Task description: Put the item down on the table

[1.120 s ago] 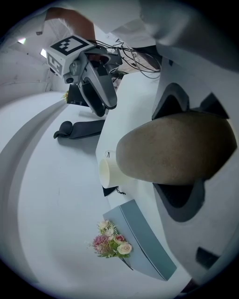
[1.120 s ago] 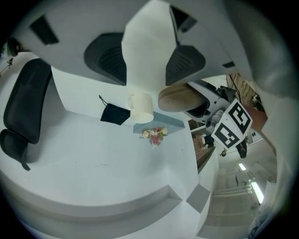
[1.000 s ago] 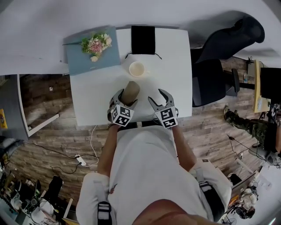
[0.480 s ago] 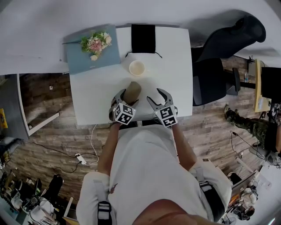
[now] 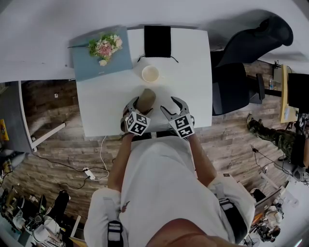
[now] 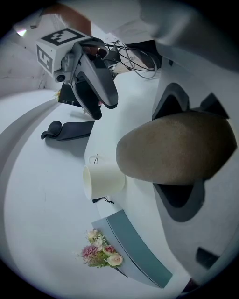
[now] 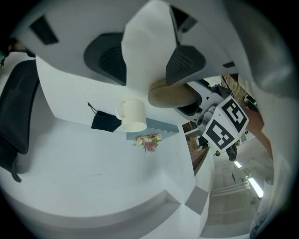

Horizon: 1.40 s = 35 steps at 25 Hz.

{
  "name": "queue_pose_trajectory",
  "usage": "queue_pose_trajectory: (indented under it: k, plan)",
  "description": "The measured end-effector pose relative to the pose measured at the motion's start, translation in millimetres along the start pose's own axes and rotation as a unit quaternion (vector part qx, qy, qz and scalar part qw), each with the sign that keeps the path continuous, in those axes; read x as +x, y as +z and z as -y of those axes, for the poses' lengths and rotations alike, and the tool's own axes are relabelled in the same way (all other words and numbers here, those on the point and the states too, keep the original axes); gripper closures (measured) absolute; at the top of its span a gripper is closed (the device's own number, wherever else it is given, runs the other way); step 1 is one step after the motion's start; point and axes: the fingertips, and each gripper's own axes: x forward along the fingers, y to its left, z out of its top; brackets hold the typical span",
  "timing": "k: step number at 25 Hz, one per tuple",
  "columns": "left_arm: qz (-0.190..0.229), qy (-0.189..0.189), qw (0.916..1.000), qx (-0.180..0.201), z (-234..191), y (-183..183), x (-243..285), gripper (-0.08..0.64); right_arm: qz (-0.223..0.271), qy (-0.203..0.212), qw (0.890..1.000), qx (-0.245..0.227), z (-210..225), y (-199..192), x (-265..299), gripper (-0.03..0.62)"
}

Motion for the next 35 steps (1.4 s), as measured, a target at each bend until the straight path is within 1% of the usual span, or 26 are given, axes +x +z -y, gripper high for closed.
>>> queue_pose_trajectory:
  k: [6, 25, 32, 35]
  plan:
    - [-0.008, -0.001, 1.0, -0.003, 1, -2, 3, 0.163, -0.007, 0.008, 1.0, -0.003, -3, -3, 3, 0.324]
    - [-0.011, -0.009, 0.9998, -0.01, 6, -4, 7, 0.158, -0.017, 0.016, 1.0, -0.004, -9, -11, 4, 0.324]
    - [-0.012, -0.002, 0.9999, -0.005, 6, -5, 9, 0.152, -0.016, 0.017, 1.0, -0.004, -12, -12, 5, 0.324]
    - [-0.017, -0.006, 0.9998, -0.013, 7, -7, 11, 0.15, -0.016, 0.018, 1.0, -0.003, -13, -12, 5, 0.324]
